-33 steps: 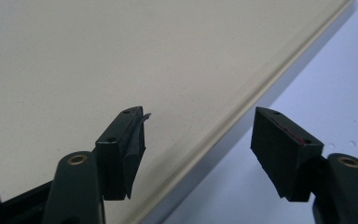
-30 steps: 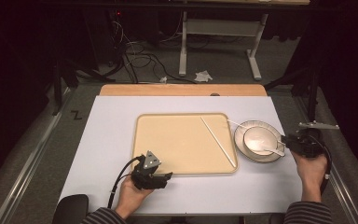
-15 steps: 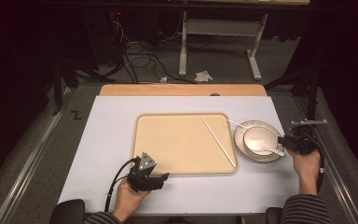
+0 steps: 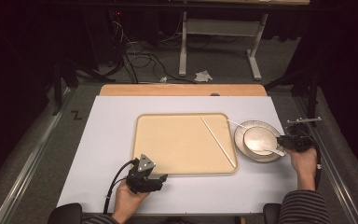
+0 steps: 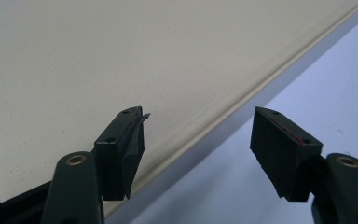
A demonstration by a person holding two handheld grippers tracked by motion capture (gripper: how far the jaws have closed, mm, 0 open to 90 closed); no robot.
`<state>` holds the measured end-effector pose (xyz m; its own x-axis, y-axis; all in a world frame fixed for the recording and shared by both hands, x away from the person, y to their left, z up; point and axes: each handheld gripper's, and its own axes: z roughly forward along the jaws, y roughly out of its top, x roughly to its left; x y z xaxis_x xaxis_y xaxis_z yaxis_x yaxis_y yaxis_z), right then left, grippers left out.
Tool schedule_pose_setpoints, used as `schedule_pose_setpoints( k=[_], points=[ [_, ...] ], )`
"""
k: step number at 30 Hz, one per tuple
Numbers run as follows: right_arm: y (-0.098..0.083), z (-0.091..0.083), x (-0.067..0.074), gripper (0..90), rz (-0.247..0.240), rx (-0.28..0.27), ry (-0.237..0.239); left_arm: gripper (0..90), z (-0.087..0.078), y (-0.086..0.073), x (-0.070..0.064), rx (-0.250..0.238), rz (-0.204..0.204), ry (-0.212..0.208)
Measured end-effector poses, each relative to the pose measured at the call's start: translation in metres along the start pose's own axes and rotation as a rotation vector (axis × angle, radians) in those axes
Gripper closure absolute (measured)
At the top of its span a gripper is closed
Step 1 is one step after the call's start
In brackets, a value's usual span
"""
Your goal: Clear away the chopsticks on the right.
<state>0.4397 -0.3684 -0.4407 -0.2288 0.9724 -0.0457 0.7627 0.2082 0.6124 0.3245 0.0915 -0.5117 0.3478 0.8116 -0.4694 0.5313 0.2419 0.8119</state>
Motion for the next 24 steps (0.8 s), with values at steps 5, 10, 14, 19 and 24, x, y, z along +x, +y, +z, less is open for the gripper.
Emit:
schedule_pose_setpoints(
  k=[5, 10, 14, 19, 24],
  points=[
    [0.002, 0.006, -0.003, 72.3, -0.004, 0.021, 0.023, 35.2, 0.0, -0.002, 0.0, 0.006, -0.003, 0.007],
    [0.004, 0.012, -0.003, 73.8, -0.012, 0.04, 0.027, 35.2, -0.001, -0.003, 0.001, 0.007, -0.004, 0.017],
    [0.005, 0.016, -0.003, 75.3, -0.015, 0.053, 0.031, 35.2, -0.002, -0.003, 0.003, 0.004, -0.008, 0.022],
    [0.005, 0.021, -0.004, 78.5, -0.009, 0.058, 0.043, 35.2, -0.003, -0.001, 0.004, -0.005, -0.011, 0.027],
    [0.006, 0.022, -0.006, 84.0, 0.0, 0.057, 0.056, 35.2, -0.004, -0.003, 0.002, -0.001, 0.004, 0.021]
  ],
)
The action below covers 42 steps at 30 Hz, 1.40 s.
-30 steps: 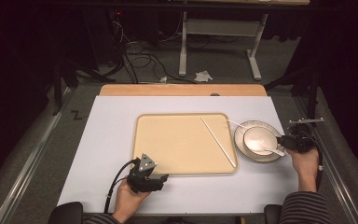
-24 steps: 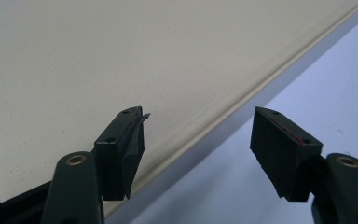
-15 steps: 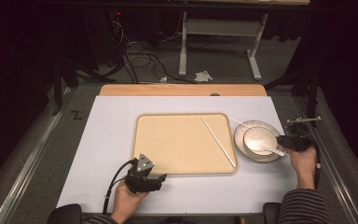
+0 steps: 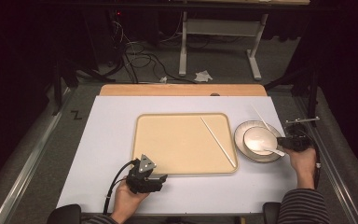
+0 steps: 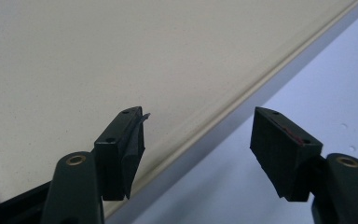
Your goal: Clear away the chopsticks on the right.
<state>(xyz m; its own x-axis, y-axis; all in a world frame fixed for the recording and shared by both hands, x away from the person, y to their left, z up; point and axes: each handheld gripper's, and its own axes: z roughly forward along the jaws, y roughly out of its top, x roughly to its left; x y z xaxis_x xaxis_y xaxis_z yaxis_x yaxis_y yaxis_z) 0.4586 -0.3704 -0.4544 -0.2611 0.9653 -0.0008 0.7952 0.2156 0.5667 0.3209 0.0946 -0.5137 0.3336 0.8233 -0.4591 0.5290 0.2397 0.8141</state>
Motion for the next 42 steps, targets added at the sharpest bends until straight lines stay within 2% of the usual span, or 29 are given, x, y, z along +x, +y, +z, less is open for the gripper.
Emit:
schedule_pose_setpoints(
  k=[3, 6, 15, 22, 34, 42],
  points=[
    [0.0, 0.002, 0.0, 85.0, 0.005, 0.006, 0.013, 35.2, 0.001, -0.001, -0.001, 0.01, 0.014, 0.0],
    [0.0, 0.003, 0.001, 85.3, -0.002, 0.022, 0.003, 35.2, 0.001, -0.002, -0.001, 0.011, 0.018, 0.0],
    [-0.001, 0.006, -0.002, 85.5, 0.005, 0.035, 0.023, 35.2, 0.001, -0.002, 0.0, 0.01, 0.024, 0.002],
    [-0.001, 0.006, -0.001, 85.5, 0.005, 0.027, 0.02, 35.2, 0.001, -0.002, -0.001, 0.008, 0.024, 0.001],
    [-0.001, -0.008, 0.0, 85.6, 0.019, -0.05, 0.033, 35.4, 0.001, -0.002, -0.001, 0.011, 0.022, -0.002],
    [-0.002, -0.029, 0.003, 85.6, 0.032, -0.153, 0.035, 35.4, 0.006, -0.001, -0.002, 0.022, 0.033, -0.016]
  ],
)
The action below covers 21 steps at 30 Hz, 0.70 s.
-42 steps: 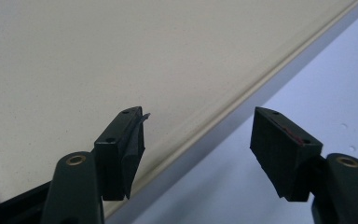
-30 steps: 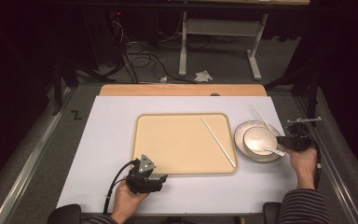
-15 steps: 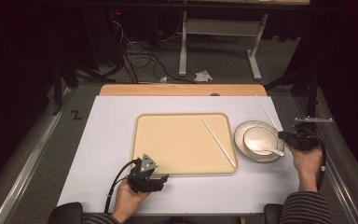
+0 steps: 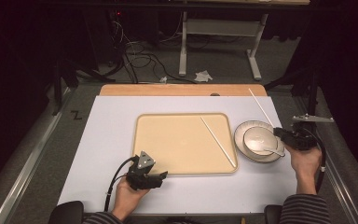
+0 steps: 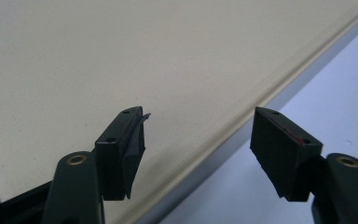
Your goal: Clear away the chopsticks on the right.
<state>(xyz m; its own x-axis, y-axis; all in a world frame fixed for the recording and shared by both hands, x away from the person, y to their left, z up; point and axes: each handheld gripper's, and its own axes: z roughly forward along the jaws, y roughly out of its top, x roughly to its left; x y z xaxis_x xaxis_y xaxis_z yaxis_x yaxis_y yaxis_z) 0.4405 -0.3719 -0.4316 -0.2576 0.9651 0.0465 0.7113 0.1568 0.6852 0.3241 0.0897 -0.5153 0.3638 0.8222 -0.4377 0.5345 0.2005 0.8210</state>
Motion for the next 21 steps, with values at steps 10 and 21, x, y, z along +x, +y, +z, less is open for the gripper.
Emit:
schedule_pose_setpoints(
  k=[10, 21],
  points=[
    [0.006, -0.014, 0.016, 85.6, -0.033, -0.057, 0.035, 35.3, 0.0, 0.005, 0.005, -0.025, -0.032, 0.002],
    [0.009, -0.023, 0.042, 85.6, -0.089, -0.081, 0.089, 35.5, 0.0, 0.013, 0.013, -0.045, -0.058, 0.01]
  ],
)
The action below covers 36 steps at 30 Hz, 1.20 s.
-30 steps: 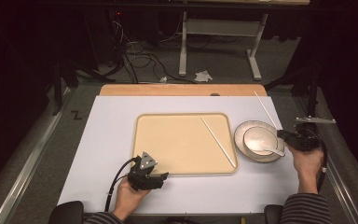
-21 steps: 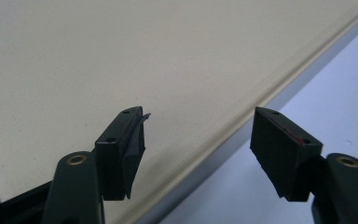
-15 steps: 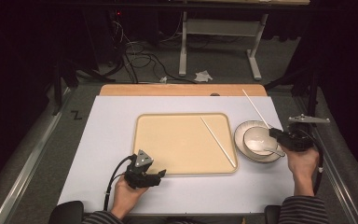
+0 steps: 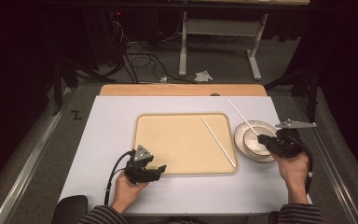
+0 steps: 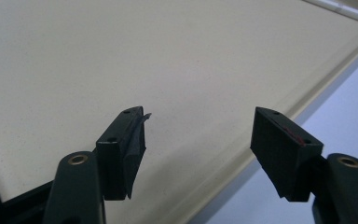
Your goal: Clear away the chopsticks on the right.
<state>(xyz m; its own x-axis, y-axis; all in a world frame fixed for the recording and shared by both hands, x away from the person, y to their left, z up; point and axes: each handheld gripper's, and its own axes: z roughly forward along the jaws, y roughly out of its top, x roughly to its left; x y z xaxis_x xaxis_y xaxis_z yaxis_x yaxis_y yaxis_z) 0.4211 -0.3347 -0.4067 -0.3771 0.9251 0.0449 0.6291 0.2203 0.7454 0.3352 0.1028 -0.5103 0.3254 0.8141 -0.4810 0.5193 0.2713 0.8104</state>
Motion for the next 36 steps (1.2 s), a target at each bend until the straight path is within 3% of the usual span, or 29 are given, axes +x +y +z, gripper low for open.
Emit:
schedule_pose_setpoints(
  k=[13, 18, 24, 28, 36],
  points=[
    [-0.003, -0.003, 0.035, 85.5, -0.056, 0.037, 0.062, 35.6, 0.008, 0.009, 0.003, -0.008, -0.034, -0.013],
    [-0.008, 0.006, 0.048, 85.5, -0.073, 0.075, 0.071, 35.8, 0.009, 0.009, 0.003, -0.007, -0.001, -0.001],
    [-0.007, 0.018, 0.069, 85.5, -0.148, 0.108, 0.09, 35.8, 0.01, 0.01, 0.004, -0.016, 0.006, 0.006],
    [-0.008, 0.024, 0.081, 85.5, -0.187, 0.123, 0.109, 35.9, 0.013, 0.01, 0.005, -0.03, 0.049, 0.019],
    [-0.01, 0.033, 0.095, 85.5, -0.211, 0.146, 0.138, 36.0, 0.015, 0.012, 0.006, -0.041, 0.06, 0.028]
  ],
)
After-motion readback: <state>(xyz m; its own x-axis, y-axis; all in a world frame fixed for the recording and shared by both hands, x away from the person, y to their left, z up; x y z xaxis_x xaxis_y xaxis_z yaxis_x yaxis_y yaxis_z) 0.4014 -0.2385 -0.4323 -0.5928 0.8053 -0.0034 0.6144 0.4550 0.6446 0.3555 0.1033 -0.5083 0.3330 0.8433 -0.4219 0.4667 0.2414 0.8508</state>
